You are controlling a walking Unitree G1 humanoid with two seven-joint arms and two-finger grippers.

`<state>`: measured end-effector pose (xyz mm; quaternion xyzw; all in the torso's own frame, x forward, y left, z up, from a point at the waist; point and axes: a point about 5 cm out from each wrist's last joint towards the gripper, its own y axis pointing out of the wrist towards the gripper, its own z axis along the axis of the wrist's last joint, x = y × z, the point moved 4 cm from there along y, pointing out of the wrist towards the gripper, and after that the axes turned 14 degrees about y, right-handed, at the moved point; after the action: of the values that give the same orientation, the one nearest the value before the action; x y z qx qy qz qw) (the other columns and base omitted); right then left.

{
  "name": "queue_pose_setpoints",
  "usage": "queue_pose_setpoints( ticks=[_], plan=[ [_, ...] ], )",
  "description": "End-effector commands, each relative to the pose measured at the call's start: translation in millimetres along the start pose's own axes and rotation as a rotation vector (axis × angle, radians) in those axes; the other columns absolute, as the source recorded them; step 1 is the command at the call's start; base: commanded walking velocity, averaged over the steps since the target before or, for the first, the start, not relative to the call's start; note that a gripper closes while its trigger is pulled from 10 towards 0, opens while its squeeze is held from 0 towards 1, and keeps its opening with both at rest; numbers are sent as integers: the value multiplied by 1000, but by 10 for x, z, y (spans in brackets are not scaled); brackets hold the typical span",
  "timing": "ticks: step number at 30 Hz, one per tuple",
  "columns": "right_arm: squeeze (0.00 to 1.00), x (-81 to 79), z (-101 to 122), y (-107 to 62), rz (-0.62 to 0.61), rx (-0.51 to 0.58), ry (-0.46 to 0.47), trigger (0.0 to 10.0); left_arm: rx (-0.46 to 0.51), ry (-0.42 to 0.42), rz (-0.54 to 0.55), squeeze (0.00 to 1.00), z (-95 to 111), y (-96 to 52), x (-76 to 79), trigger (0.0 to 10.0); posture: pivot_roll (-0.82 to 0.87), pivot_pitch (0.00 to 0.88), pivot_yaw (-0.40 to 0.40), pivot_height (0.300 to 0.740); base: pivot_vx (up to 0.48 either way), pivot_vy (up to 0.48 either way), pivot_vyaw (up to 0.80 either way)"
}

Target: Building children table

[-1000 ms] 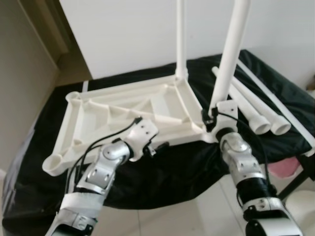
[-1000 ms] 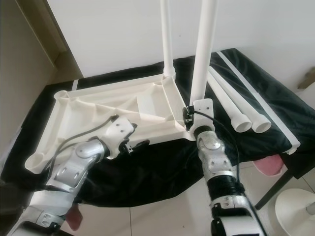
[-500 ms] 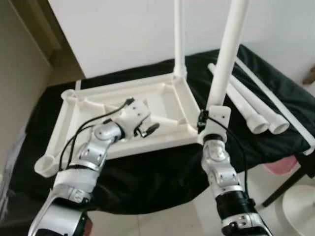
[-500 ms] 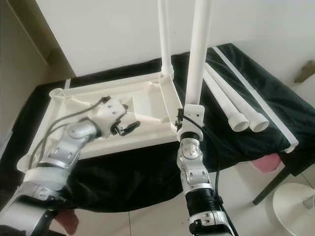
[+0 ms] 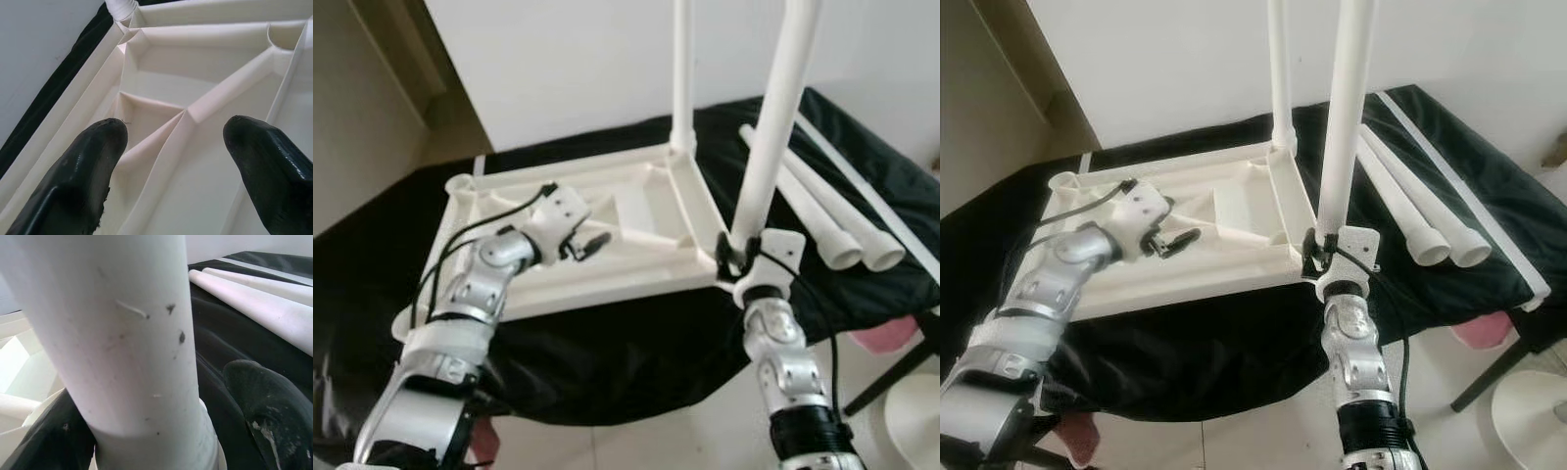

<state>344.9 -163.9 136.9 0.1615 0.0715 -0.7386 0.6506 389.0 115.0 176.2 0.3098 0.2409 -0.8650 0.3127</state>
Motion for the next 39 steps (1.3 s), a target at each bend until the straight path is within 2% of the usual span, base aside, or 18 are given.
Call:
queue_pose_setpoints(
  ticks=[1,2,5,8,9,13,15,18,24,27,30,32,39],
  plan=[
    [0,86,-26,-57,-16,-10,6,10000,-17,-16,-14,0,-109,-76,8,10000,-31,0,113,740,0,0,0],
    [0,86,-26,-57,-16,-10,6,10000,-17,-16,-14,0,-109,-76,8,10000,-31,0,113,740,0,0,0],
    [0,100,-93,-202,38,-52,13,10000,-13,-63,-30,0,-166,-151,-5,10000,-39,0,90,740,0,0,0],
    [0,77,-123,-276,84,-76,21,10000,-13,-60,-56,0,-194,-180,20,10000,-39,0,81,740,0,0,0],
    [0,71,-147,-323,98,-95,37,10000,4,-105,-95,0,-196,-214,55,10000,-39,0,66,740,0,0,0],
    [0,29,-151,-407,153,-121,57,10000,52,-166,-162,0,-168,-282,115,10000,-42,0,54,740,0,0,0],
    [0,21,-141,-417,165,-121,55,10000,55,-165,-162,0,-169,-286,115,10000,-42,0,50,740,0,0,0],
    [0,96,-136,-436,157,-135,33,10000,26,-168,-129,0,-243,-293,70,10000,-37,0,38,740,0,0,0],
    [0,105,-134,-446,159,-139,31,10000,24,-166,-129,0,-252,-298,66,10000,-37,0,38,740,0,0,0],
    [0,154,-199,-551,154,-178,24,10000,-50,-170,-29,0,-403,-356,-102,10000,-25,0,24,740,0,0,0],
    [0,154,-199,-551,154,-178,24,10000,-50,-170,-29,0,-403,-356,-102,10000,-25,0,24,740,0,0,0],
    [0,182,-216,-585,142,-187,28,10000,-115,-164,38,0,-519,-399,-192,10000,-24,0,32,740,0,0,0],
    [0,213,-217,-585,119,-185,38,10000,-202,-122,39,0,-674,-493,-188,10000,-21,0,42,740,0,0,0]
  ],
)
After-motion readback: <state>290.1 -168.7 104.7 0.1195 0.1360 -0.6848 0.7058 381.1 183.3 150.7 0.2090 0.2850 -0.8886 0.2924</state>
